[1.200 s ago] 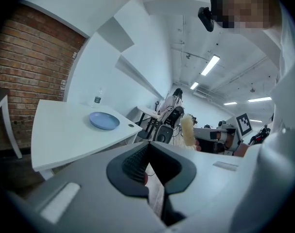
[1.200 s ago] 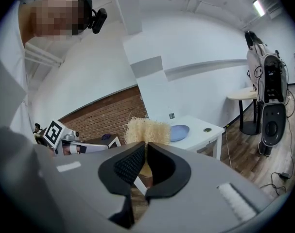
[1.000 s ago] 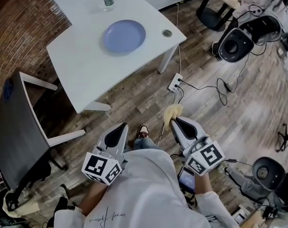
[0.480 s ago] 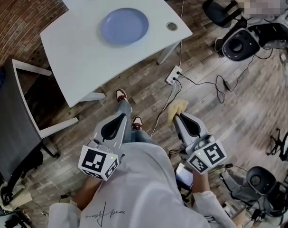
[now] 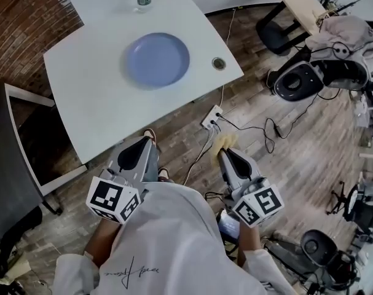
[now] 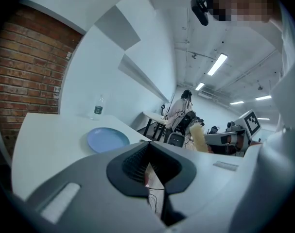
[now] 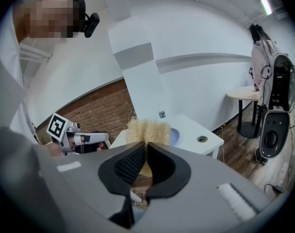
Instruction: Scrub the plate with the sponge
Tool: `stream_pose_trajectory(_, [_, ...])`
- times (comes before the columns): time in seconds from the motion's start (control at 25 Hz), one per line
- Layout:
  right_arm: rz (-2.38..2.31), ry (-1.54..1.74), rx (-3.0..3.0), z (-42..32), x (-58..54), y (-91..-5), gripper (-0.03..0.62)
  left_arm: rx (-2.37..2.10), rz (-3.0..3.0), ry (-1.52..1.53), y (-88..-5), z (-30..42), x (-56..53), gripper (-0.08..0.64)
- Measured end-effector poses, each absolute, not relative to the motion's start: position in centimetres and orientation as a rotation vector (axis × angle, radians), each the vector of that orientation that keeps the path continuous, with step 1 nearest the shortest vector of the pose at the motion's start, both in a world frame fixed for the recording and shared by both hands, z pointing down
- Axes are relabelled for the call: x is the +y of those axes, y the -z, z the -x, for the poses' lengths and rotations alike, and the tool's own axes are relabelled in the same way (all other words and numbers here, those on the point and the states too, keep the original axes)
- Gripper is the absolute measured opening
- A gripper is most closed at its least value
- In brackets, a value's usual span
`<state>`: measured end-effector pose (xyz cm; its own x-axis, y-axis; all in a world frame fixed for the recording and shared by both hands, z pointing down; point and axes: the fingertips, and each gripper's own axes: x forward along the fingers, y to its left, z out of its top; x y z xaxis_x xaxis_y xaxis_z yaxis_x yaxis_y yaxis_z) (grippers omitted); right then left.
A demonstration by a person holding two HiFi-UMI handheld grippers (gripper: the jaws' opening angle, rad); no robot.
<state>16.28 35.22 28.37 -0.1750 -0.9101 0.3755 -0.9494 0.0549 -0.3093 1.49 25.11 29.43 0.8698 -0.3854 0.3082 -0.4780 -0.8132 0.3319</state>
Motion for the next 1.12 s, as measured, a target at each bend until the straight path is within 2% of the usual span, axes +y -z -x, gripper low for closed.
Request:
stream_pose_trajectory(0.6, [-1.796,-0.723,-2.282,-16.3,21.0,-27.3,0.023,-0.837,-2.594,-0.292,-28.3,-1.4,10.1,0.015])
stream_pose_trajectory(1.12, [-1.838,-0.755,-2.164,-16.2,14.6,-27.9,0.025,-0.866,-2.505,-0.238,-30.0,1.4,4.0,0.015])
